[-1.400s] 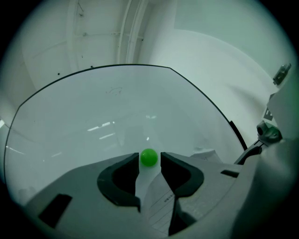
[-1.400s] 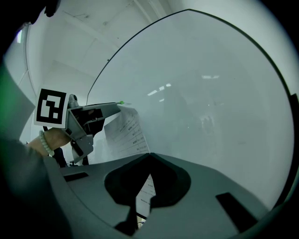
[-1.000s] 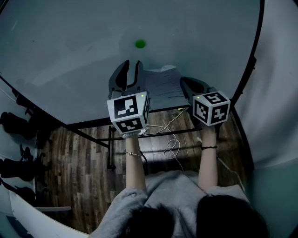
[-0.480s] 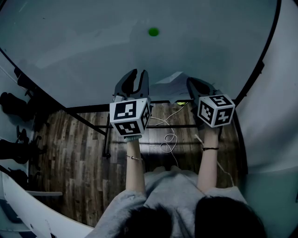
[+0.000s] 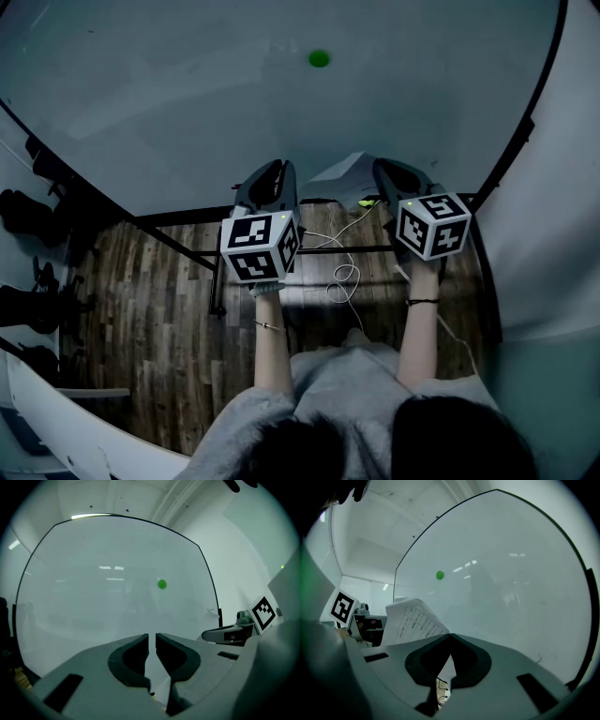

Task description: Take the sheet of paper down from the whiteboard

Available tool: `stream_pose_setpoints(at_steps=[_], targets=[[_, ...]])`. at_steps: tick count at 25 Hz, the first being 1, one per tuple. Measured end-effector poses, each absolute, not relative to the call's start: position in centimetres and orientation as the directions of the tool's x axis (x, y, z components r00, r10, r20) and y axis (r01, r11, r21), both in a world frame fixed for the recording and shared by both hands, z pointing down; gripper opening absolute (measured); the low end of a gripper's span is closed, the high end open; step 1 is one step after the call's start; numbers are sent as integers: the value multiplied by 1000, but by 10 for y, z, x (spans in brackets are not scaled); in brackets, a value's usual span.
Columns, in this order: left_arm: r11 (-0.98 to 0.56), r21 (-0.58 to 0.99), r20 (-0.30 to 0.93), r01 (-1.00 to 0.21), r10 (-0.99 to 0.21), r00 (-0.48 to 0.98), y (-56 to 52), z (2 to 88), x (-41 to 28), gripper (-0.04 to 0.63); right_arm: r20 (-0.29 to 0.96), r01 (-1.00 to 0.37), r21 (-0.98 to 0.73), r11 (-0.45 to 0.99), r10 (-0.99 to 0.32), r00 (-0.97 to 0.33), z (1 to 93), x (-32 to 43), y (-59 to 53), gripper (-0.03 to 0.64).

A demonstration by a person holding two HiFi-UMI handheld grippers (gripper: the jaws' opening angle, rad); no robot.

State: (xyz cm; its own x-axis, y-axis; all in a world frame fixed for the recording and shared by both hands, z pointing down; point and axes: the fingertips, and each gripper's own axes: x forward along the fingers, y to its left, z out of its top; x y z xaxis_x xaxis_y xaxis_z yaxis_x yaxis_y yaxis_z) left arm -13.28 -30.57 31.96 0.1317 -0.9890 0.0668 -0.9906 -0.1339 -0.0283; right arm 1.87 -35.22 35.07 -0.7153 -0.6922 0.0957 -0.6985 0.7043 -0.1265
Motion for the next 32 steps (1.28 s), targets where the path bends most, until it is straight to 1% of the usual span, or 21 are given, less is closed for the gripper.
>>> stream_pose_setpoints(at_steps=[8, 20, 32], targets=[[-157, 3, 121, -988, -980, 156, -286, 342, -151, 18, 95, -694, -101, 713, -687, -720, 353, -2, -329, 0], [-218, 44, 156, -975, -962, 223, -264, 373, -158, 6, 93, -695, -71, 715, -689, -719, 363, -16, -305, 0], [-226, 30, 155, -974, -961, 228, -254, 381, -170, 6, 53, -674, -53, 736, -672, -738, 366, -30, -294, 0]])
